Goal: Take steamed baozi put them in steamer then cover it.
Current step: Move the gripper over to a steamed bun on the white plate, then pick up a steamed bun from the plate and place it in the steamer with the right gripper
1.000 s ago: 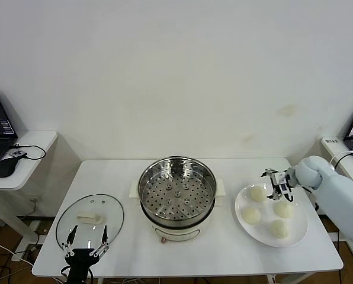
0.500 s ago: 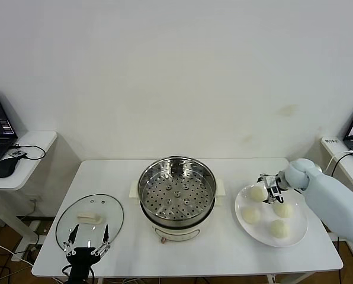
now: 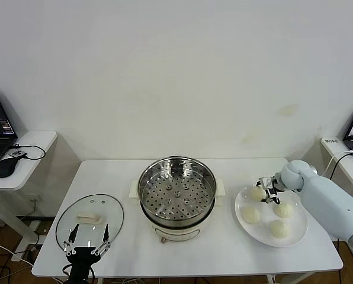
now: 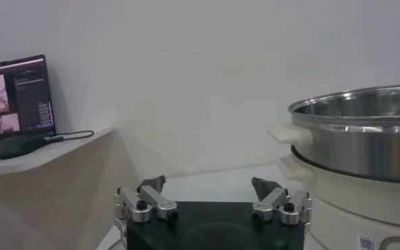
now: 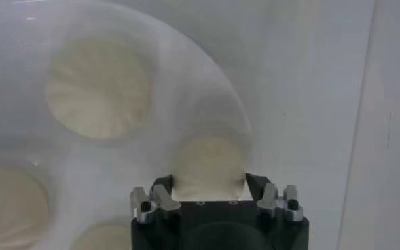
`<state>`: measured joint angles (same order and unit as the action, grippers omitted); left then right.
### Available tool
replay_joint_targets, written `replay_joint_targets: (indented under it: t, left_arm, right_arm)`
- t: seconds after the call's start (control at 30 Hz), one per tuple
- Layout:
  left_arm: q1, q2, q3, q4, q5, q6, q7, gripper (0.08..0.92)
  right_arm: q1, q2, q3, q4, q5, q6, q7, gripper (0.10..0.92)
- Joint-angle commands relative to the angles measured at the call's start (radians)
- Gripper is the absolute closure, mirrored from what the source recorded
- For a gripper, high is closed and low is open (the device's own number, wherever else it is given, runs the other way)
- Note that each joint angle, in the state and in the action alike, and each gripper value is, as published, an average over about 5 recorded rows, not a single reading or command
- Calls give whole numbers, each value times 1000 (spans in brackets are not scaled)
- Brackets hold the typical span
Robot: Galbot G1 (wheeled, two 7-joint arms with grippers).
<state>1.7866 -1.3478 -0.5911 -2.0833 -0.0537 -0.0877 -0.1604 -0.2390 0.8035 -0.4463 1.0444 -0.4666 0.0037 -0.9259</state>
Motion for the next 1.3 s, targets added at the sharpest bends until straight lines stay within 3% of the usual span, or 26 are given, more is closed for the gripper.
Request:
replay_joint_targets:
  t: [0.03,0.47,0.7,1.03,1.3]
  left_arm:
    - [3,1,-1,-5,0,0,0,177]
    - [3,1,6,-20,-8,4,0,177]
    - [3,11,6,-36,-67,13,2,177]
    - [14,29,-9,-47,-125,6,8,177]
    - [13,37,-23,-45,-143,0,10,177]
  right_arm:
    - [4,1,-2,-2,-4,4,0,409]
    - [86,-190,-65,251,169,-20,-26,457]
    - [352,-252,-251,325,333,-21,-33,449]
    - [767,-79,-536,331,591,-25,-28,448]
    - [846,122,-691,327,690,5,9,440]
